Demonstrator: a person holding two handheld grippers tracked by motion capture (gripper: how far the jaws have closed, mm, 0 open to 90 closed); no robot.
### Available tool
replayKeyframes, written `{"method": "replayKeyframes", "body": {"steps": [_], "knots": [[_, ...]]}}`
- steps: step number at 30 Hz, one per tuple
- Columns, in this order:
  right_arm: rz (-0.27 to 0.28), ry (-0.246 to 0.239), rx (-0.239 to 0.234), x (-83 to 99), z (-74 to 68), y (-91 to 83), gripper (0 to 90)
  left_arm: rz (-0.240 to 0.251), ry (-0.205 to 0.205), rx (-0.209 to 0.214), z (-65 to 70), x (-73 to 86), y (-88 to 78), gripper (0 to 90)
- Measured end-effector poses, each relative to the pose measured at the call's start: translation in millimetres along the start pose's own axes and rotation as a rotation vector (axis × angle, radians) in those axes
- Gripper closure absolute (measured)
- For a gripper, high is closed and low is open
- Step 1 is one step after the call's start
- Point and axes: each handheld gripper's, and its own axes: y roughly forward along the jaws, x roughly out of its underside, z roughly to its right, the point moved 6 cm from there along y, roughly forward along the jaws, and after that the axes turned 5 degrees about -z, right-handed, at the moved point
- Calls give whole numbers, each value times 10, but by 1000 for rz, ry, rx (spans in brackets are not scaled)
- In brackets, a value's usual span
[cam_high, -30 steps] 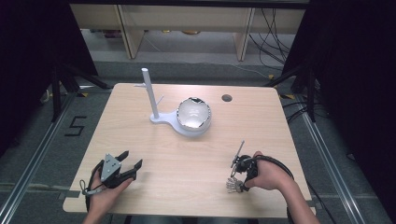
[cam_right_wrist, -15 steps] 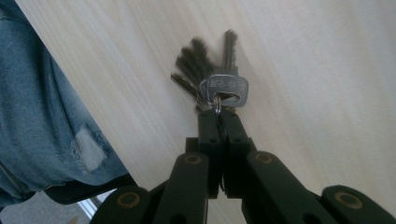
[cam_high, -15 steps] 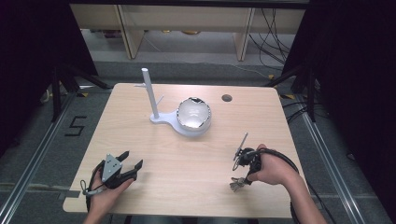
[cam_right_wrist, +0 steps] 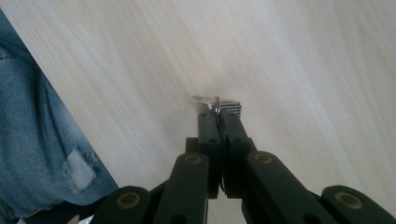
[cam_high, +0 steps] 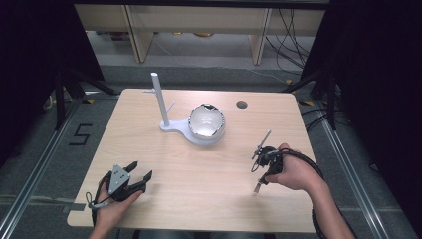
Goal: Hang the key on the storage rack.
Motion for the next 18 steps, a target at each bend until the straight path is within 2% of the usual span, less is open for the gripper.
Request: {"method": "replayKeyframes", "body": {"steps": [4, 5, 7, 8, 10, 12, 15, 16, 18], "knots": [[73, -39, 17, -44, 36, -70, 895, 4, 0, -2, -1, 0, -5, 350], [87, -15, 18, -52, 21, -88, 895, -2, 0, -4, -3, 2, -11, 350], [114, -23, 24, -69, 25, -113, 895, -3, -2, -4, -5, 2, -15, 351], [125, -18, 37, -76, 29, -119, 894, -4, -21, -1, 7, 8, -13, 351], [140, -26, 36, -84, 33, -122, 895, -3, -21, 0, 7, 8, -12, 351], [171, -37, 65, -95, 75, -133, 895, -6, -21, 0, 7, 9, -12, 351], [196, -33, 66, -105, 73, -127, 895, -7, -21, -1, 7, 9, -12, 351], [200, -33, 80, -105, 84, -127, 895, -7, -21, -1, 7, 9, -13, 350], [217, -45, 71, -119, 76, -123, 895, -7, -21, -1, 7, 9, -13, 350]]}}
